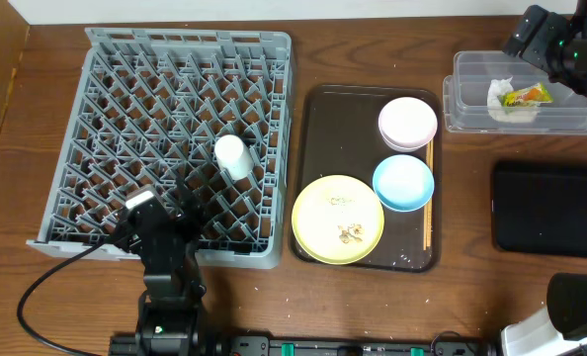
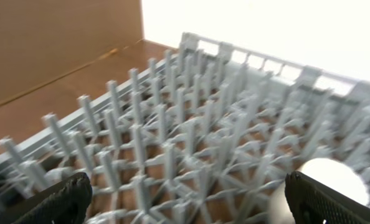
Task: Sort waste into correct bins and load items into the dishwasher
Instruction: 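Swing the left gripper over the tray toward the pink bowl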
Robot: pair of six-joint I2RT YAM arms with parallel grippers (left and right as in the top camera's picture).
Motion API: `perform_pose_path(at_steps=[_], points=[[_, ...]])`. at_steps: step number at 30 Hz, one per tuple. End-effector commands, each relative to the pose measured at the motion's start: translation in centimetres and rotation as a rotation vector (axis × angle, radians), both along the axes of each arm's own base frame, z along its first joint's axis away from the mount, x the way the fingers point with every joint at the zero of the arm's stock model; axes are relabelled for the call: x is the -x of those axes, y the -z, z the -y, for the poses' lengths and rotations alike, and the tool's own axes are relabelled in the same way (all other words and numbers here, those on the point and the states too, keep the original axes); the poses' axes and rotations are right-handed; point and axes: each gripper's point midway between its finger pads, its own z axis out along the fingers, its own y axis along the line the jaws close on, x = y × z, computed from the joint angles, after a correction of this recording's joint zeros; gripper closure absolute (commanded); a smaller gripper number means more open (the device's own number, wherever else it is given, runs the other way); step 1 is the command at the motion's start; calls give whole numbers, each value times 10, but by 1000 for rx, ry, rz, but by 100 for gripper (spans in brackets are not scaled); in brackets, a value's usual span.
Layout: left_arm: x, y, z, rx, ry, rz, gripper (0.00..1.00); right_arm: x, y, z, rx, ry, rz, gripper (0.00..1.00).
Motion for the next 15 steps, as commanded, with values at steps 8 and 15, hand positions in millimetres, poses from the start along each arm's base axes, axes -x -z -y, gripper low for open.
perform_pose_path(at_steps=[8, 15], points=[[-25, -52, 85, 164, 487, 230, 0, 1, -2, 2, 2, 4, 2, 1], [-40, -109, 106, 79, 630, 301, 0, 1, -2, 2, 2, 4, 2, 1]])
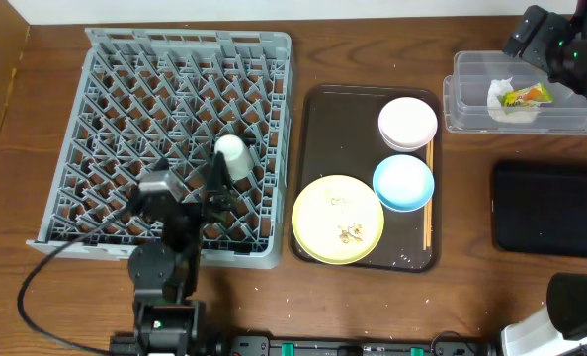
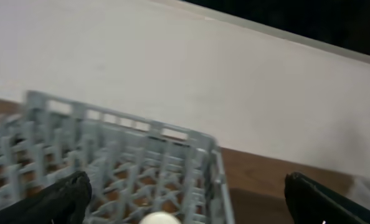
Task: Sort waste into correct bins and load items into the dishwasher
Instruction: 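Swing the left gripper over the tray toward the pink bowl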
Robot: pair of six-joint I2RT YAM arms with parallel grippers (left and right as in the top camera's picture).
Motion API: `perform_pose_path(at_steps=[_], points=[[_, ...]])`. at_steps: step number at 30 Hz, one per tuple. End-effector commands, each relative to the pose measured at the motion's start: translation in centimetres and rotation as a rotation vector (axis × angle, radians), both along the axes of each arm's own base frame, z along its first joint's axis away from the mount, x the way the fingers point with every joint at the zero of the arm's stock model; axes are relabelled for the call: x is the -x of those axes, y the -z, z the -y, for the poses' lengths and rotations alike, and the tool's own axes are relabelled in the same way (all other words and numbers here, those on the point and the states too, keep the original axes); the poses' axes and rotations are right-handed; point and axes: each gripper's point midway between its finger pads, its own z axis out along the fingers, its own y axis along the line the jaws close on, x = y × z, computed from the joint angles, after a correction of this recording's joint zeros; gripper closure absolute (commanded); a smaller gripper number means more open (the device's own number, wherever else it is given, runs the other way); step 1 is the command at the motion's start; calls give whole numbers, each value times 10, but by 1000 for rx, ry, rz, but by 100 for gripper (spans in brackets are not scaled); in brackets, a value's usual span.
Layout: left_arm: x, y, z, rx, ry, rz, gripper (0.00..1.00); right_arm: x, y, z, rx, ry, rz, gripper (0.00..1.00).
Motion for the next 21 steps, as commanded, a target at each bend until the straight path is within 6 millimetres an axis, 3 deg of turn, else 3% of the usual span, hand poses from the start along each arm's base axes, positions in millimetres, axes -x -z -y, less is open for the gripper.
perform_pose_path(at_steps=[1, 6, 10, 16, 21], points=[[-14, -37, 22, -58, 128, -9, 0, 0, -2, 2, 2, 4, 3, 1], [-59, -35, 52, -105, 329, -334, 0, 0, -2, 2, 2, 4, 3, 1], [-79, -21, 86, -160, 525, -617, 0, 0, -2, 2, 2, 4, 3, 1], [-91, 3, 142, -361, 716, -829, 0, 0, -2, 2, 2, 4, 3, 1], [-95, 44, 180, -480, 761, -925, 0, 0, -2, 2, 2, 4, 3, 1]])
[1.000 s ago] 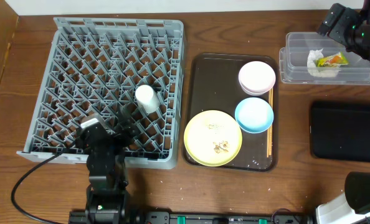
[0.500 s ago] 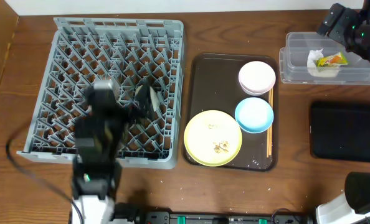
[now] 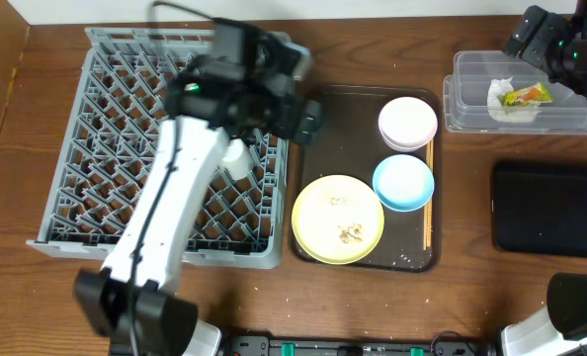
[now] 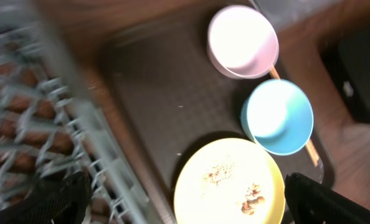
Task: Sort waste into correct bins and load items into the dishwasher
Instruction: 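Swing the left gripper over the tray toward the pink bowl, then lower the left gripper onto the pink bowl rim and grasp it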
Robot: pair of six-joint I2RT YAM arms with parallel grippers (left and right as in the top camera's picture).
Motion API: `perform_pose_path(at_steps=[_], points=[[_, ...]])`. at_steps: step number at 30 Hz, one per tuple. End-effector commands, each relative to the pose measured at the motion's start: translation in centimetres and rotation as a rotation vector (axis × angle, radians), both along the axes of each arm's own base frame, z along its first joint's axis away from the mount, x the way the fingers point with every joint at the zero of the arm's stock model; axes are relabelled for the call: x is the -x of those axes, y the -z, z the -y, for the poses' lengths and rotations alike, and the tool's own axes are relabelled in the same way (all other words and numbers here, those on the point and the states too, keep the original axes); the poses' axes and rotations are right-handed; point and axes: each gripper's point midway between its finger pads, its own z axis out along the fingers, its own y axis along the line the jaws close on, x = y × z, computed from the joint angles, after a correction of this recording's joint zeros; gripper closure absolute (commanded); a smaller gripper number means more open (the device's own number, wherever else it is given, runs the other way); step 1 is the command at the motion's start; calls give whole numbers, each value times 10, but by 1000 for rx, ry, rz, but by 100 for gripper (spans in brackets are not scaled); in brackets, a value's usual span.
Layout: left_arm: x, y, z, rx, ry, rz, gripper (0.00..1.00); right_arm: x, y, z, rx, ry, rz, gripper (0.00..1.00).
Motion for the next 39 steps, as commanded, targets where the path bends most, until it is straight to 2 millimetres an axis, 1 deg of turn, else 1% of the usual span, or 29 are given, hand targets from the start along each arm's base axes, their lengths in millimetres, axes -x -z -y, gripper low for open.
perform_pose_path(at_steps=[1, 5, 8, 10, 12, 13, 15, 17, 18, 19, 21, 22, 23, 24, 28, 30, 33, 36, 38, 39], points=[[-5, 18, 22, -69, 87, 14, 0, 0, -2, 2, 2, 4, 4, 1], [-9, 33, 51, -57, 145, 22, 0, 0, -2, 2, 2, 4, 4, 1], [-13, 35, 70, -26, 180, 50, 0, 0, -2, 2, 2, 4, 4, 1], [-23, 33, 81, -10, 192, 98, 0, 0, -2, 2, 2, 4, 4, 1], [-38, 31, 90, 8, 184, 155, 0, 0, -2, 2, 2, 4, 4, 1], [-48, 31, 92, 24, 146, 173, 0, 0, -2, 2, 2, 4, 4, 1], [-73, 35, 90, 44, -1, 192, 0, 0, -2, 2, 2, 4, 4, 1], [-99, 45, 83, 49, -165, 207, 0, 0, -2, 2, 2, 4, 4, 1], [-109, 52, 82, 47, -210, 217, 0, 0, -2, 2, 2, 4, 4, 1], [-118, 61, 83, 46, -234, 227, 0, 0, -2, 2, 2, 5, 4, 1], [-126, 78, 87, 42, -237, 224, 0, 0, -2, 2, 2, 4, 4, 1], [-128, 88, 89, 37, -236, 214, 1, 0, -2, 2, 2, 4, 4, 1], [-128, 104, 92, 25, -234, 193, 2, 0, -2, 2, 2, 4, 4, 1], [-128, 112, 92, 17, -232, 182, 4, 0, -2, 2, 2, 4, 4, 1], [-127, 153, 101, -14, -216, 133, 9, 0, -2, 2, 2, 4, 4, 1], [-123, 167, 107, -23, -208, 110, 11, 0, -2, 2, 2, 4, 4, 1], [-115, 177, 118, -30, -187, 95, 12, 0, -2, 2, 2, 4, 4, 1], [-111, 175, 127, -26, -169, 102, 12, 0, -2, 2, 2, 4, 4, 1], [-113, 171, 126, -37, -181, 121, 12, 0, -2, 2, 2, 4, 4, 1], [-116, 168, 121, -58, -202, 140, 13, 0, -2, 2, 2, 4, 4, 1]])
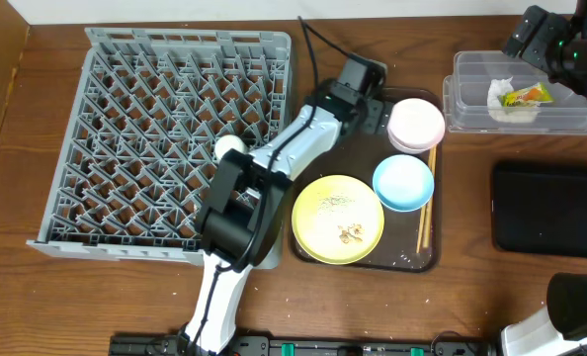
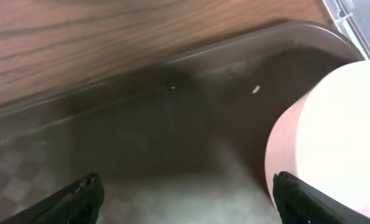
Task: Sort waste into correct bins and load items into the dishwasher
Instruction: 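Lower the left gripper onto the pink bowl rim and grasp it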
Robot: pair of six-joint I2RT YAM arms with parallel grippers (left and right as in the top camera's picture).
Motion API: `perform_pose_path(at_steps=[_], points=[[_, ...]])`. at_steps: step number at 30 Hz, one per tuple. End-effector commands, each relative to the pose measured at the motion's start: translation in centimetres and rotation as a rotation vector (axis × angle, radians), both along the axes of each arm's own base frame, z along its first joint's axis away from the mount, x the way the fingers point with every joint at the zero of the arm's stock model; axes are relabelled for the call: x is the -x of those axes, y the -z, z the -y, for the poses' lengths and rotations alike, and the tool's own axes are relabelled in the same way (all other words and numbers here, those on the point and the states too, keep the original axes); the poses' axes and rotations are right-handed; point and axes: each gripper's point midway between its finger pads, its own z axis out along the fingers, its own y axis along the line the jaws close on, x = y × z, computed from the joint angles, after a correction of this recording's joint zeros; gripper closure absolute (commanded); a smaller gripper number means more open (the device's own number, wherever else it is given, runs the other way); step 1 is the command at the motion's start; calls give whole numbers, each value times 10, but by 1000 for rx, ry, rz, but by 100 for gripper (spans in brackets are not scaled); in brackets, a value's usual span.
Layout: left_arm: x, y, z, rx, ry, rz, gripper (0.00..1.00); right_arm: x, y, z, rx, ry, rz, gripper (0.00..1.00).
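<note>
My left gripper [image 2: 188, 200] is open and low over the far end of the dark tray [image 2: 172, 137]. Its right finger [image 2: 309, 199] is right next to the pink bowl [image 2: 341, 137]; nothing lies between the fingers. In the overhead view the left gripper [image 1: 377, 111] sits just left of the pink bowl [image 1: 418, 125]. A blue bowl [image 1: 403, 183], a yellow plate [image 1: 338, 220] with food scraps and chopsticks [image 1: 425, 203] share the tray. A white cup [image 1: 229, 146] stands in the grey rack [image 1: 106, 59]. The right gripper [image 1: 533, 32] hovers by the clear bin [image 1: 471, 94].
The clear bin holds crumpled waste [image 1: 516, 96]. A black bin [image 1: 548, 208] lies on the right of the wooden table [image 1: 373, 297]. The left arm [image 1: 274, 163] stretches across the rack's right edge and the tray's left side.
My left gripper was high over the rack's right edge looking down on the tray. Now it is down at the tray's far end beside the pink bowl, which sits slightly further right.
The left gripper was first open low at the rack's near edge, then slightly further in, facing the back wall. Later it was up over the rack's right side above the tray. Now it is down beside the pink bowl. The right arm stayed by the clear bin.
</note>
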Motion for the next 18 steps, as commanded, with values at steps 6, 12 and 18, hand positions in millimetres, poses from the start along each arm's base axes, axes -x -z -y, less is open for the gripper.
perform_pose_path(at_steps=[6, 12, 18], points=[[-21, -41, -36, -120, -159, 137, 14, 0, -2, 2, 2, 4, 4, 1], [-13, -84, -35, -77, -149, 175, 14, 0, -2, 2, 2, 4, 4, 1], [25, -85, 13, 135, 81, 18, 21, 0, -2, 2, 2, 4, 4, 1]])
